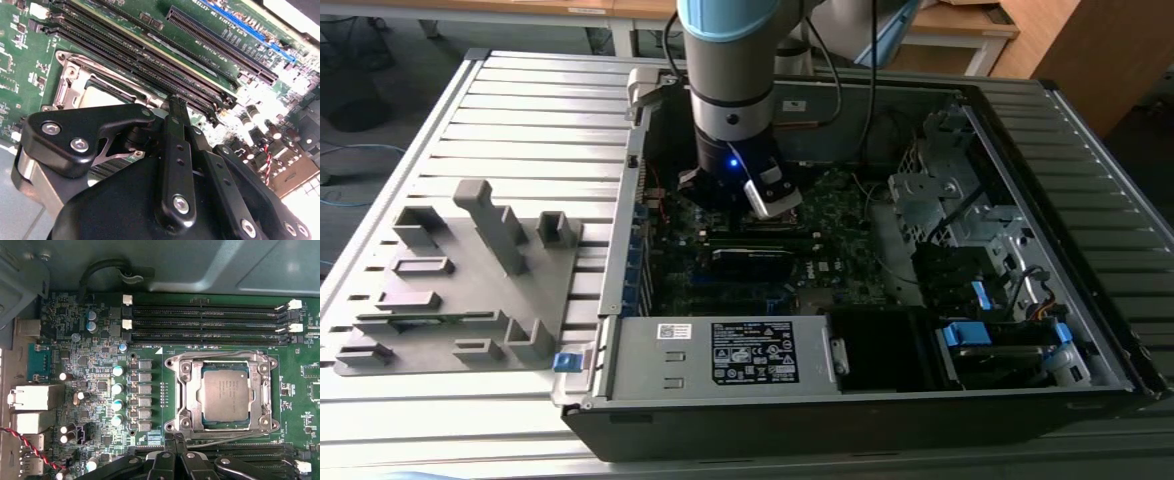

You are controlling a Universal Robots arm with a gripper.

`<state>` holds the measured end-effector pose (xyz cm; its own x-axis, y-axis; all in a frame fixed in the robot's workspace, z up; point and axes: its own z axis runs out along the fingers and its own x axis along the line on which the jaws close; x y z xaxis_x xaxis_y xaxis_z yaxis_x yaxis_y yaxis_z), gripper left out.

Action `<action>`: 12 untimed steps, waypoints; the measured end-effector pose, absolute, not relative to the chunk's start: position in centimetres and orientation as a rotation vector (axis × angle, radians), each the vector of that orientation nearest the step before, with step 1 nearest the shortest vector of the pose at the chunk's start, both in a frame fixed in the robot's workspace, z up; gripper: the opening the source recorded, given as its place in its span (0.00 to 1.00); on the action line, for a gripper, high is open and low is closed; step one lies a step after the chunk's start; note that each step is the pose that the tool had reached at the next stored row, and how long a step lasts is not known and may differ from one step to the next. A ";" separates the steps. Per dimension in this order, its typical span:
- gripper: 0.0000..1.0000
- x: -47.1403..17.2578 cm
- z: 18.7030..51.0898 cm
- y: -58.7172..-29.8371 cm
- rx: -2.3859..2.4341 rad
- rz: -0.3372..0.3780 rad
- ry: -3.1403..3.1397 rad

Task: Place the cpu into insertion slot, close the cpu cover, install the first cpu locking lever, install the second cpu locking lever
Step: 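Install the second cpu locking lever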

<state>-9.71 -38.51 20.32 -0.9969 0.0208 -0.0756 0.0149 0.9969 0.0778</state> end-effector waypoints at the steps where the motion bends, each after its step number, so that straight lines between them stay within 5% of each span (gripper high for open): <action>1: 0.11 -9.7 20.3 -38.5 0.030 0.120 3.063; 12: 0.11 -9.8 20.0 -38.5 0.045 0.149 3.061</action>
<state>-9.78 -38.51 20.04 -0.9966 0.0331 -0.0750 0.0257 0.9948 0.0983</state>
